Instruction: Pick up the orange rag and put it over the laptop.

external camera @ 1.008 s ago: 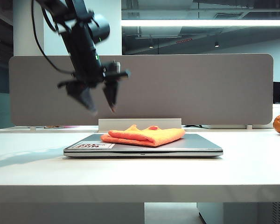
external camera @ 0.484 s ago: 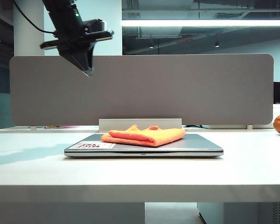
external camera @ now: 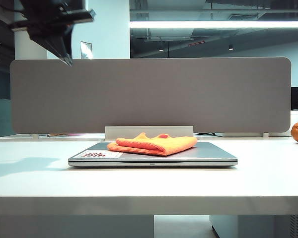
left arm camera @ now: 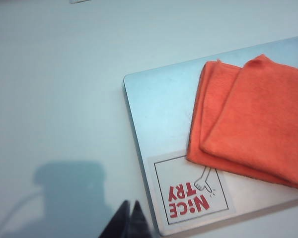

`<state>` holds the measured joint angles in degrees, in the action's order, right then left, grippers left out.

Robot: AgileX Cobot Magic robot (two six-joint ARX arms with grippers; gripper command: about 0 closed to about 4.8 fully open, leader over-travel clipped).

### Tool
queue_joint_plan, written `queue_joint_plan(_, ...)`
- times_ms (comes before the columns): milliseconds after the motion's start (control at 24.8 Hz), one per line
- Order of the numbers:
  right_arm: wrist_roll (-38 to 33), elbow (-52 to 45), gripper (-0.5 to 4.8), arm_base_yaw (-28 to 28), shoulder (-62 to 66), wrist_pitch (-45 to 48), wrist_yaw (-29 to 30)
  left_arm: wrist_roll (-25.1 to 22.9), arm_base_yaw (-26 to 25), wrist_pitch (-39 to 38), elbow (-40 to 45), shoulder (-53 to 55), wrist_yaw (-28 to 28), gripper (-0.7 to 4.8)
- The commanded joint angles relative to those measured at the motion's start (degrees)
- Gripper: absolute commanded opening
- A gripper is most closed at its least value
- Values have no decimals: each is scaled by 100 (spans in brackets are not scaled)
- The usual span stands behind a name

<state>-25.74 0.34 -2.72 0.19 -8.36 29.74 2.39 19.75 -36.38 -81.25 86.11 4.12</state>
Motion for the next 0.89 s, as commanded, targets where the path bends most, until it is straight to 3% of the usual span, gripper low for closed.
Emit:
queue_joint_plan(40,275,-15,-5,0,0,76,-28,129,7,435,485,-531,-7,-6)
queue_joint_plan(202,658,-15,-5,-2,0,79,-28,107,7,695,1419,-1506,-24,-6)
queue_joint_plan(645,673,-15,-5,-4,-7,85,-7,155,7,990,3462,-4019,22,-6)
queue_joint_plan(887,673,-15,-5,-4,-9,90,-9,378,7,962,4052,-4905,122,-6)
